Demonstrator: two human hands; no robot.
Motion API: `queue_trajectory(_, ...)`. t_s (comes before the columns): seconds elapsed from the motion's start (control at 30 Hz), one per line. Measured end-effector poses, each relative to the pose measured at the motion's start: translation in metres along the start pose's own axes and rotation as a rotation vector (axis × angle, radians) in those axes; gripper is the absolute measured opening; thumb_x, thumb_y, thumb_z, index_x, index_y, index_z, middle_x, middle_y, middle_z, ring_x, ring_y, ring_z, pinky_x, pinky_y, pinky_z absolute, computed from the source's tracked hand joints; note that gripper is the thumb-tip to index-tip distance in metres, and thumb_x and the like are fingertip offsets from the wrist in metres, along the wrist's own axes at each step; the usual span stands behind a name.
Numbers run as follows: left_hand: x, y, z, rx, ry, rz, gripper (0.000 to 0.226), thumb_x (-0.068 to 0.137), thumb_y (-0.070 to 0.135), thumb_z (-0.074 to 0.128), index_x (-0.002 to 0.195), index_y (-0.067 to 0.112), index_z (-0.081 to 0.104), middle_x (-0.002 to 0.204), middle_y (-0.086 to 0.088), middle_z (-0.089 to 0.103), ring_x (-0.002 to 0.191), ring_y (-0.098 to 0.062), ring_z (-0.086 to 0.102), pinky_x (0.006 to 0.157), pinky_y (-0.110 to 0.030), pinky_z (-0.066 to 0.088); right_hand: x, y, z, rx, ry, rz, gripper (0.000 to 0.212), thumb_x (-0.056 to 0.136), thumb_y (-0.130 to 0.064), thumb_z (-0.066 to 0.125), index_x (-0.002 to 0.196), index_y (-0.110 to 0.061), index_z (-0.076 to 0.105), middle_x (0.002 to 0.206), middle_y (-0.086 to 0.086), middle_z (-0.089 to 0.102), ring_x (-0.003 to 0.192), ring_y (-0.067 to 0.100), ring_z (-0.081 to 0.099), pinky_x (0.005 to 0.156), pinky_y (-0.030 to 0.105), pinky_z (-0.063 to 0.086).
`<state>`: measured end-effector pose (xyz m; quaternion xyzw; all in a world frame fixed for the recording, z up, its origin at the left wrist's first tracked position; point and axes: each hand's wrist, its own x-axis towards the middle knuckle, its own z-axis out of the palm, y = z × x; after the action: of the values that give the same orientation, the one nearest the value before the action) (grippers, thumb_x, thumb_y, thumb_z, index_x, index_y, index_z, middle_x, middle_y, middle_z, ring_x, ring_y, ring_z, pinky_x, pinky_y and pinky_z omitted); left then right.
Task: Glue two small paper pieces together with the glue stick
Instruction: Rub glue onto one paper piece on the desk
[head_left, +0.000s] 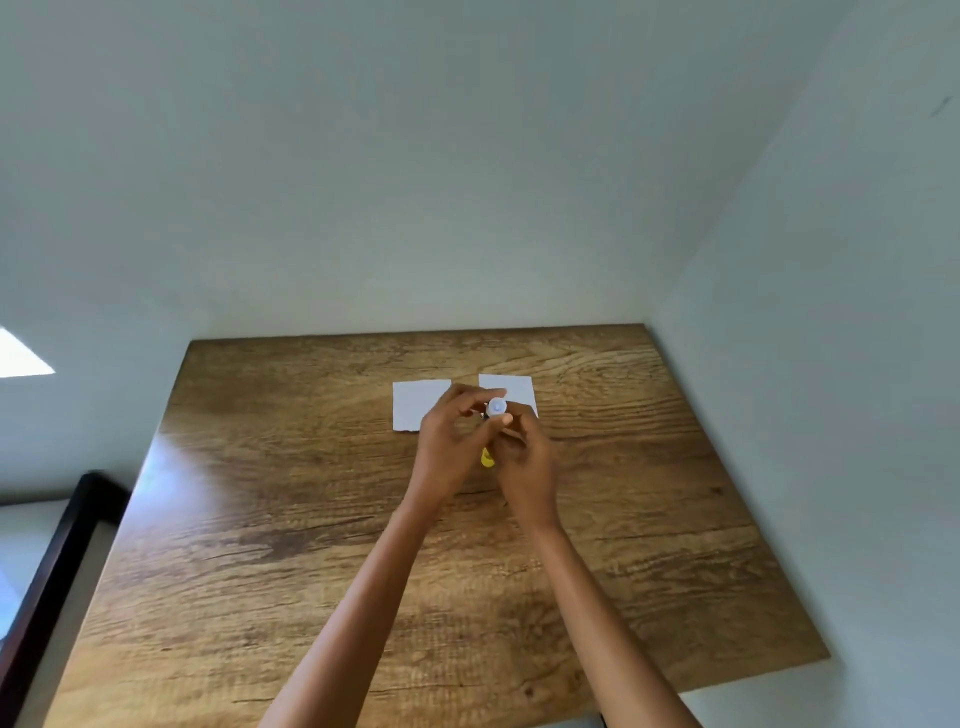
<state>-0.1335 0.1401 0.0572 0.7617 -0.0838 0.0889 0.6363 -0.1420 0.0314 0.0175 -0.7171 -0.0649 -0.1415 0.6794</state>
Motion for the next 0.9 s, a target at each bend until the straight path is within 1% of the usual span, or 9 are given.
queue_trajectory(0.07, 0.006, 0.006, -0.006, -0.032, 0.049, -0.034, 0.018, 0.078, 0.013, 0.072, 0.088, 0.026, 0.068, 0.091, 0.006, 0.066, 0.083, 0.000, 0.062, 0.076, -0.010, 0.047, 0.003, -0.004, 0.004, 0.054, -0.017, 0.038, 0.023, 0.086, -0.026, 0.063, 0.109, -0.024, 0.063, 0.105, -0.008, 0.069, 0.100, 0.012, 0.065, 0.082, 0.028, 0.055)
queue_trajectory(0.13, 0.010, 0.009, -0.012, -0.069, 0.091, -0.051, 0.021, 0.077, 0.012, 0.072, 0.084, 0.030, 0.066, 0.088, 0.007, 0.067, 0.083, -0.006, 0.064, 0.076, -0.014, 0.051, 0.004, -0.005, 0.006, 0.166, -0.011, 0.120, 0.027, 0.084, -0.018, 0.067, 0.110, -0.027, 0.064, 0.106, -0.009, 0.070, 0.102, 0.011, 0.064, 0.081, 0.022, 0.053)
queue_trajectory(0.2, 0.012, 0.010, -0.016, -0.107, 0.106, -0.056, 0.022, 0.078, 0.010, 0.072, 0.083, 0.030, 0.066, 0.086, 0.009, 0.068, 0.081, -0.004, 0.065, 0.075, -0.015, 0.052, 0.003, -0.006, 0.009, 0.341, -0.028, 0.222, 0.031, 0.083, -0.019, 0.069, 0.113, -0.023, 0.063, 0.108, -0.006, 0.070, 0.103, 0.012, 0.065, 0.081, 0.020, 0.052)
queue_trajectory(0.3, 0.012, 0.011, -0.020, -0.176, 0.097, -0.070, 0.019, 0.078, 0.010, 0.071, 0.082, 0.028, 0.068, 0.083, 0.009, 0.069, 0.078, 0.001, 0.066, 0.071, -0.012, 0.051, -0.002, -0.004, 0.011, 0.607, -0.079, 0.325, 0.035, 0.085, -0.023, 0.063, 0.119, -0.011, 0.061, 0.106, 0.003, 0.069, 0.098, 0.016, 0.065, 0.084, 0.023, 0.052)
queue_trajectory(0.43, 0.009, 0.012, -0.026, -0.251, 0.104, -0.078, 0.016, 0.077, 0.009, 0.071, 0.085, 0.023, 0.069, 0.082, 0.005, 0.070, 0.077, -0.004, 0.067, 0.069, -0.014, 0.052, -0.007, -0.004, 0.020, 0.862, -0.062, 0.437, 0.033, 0.088, -0.016, 0.055, 0.120, -0.005, 0.058, 0.105, 0.007, 0.068, 0.093, 0.012, 0.066, 0.084, 0.023, 0.054)
queue_trajectory(0.57, 0.006, 0.013, -0.033, -0.241, 0.132, -0.099, 0.031, 0.076, 0.003, 0.072, 0.103, 0.018, 0.066, 0.088, 0.005, 0.069, 0.080, -0.001, 0.066, 0.071, -0.014, 0.051, -0.004, -0.010, 0.042, 0.952, -0.074, 0.453, 0.039, 0.082, -0.022, 0.064, 0.117, -0.006, 0.057, 0.100, 0.005, 0.069, 0.091, 0.010, 0.066, 0.082, 0.020, 0.055)
queue_trajectory(0.7, 0.005, 0.017, -0.043, -0.244, 0.207, -0.119, 0.046, 0.076, 0.000, 0.070, 0.119, 0.011, 0.059, 0.093, -0.004, 0.068, 0.086, -0.010, 0.066, 0.079, -0.020, 0.054, 0.001, -0.010, 0.062, 0.983, -0.093, 0.430, 0.039, 0.078, -0.029, 0.068, 0.111, -0.010, 0.063, 0.096, 0.002, 0.071, 0.089, 0.008, 0.067, 0.075, 0.018, 0.055)
queue_trajectory(0.83, 0.002, 0.022, -0.053, -0.195, 0.227, -0.120, 0.025, 0.076, 0.005, 0.072, 0.101, 0.010, 0.068, 0.091, -0.008, 0.072, 0.083, -0.015, 0.067, 0.076, -0.024, 0.053, 0.000, -0.010, 0.075, 0.981, -0.078, 0.447, 0.029, 0.085, -0.025, 0.057, 0.109, -0.010, 0.064, 0.095, 0.002, 0.072, 0.088, 0.008, 0.068, 0.074, 0.018, 0.054)
queue_trajectory(0.9, 0.000, 0.024, -0.060, -0.199, 0.209, -0.120, 0.019, 0.077, 0.003, 0.071, 0.093, 0.013, 0.069, 0.088, -0.008, 0.071, 0.078, -0.013, 0.067, 0.071, -0.021, 0.053, -0.001, -0.010, 0.081, 0.995, -0.061, 0.465, 0.027, 0.087, -0.024, 0.053, 0.106, -0.010, 0.066, 0.091, 0.002, 0.070, 0.083, 0.007, 0.066, 0.074, 0.018, 0.054)
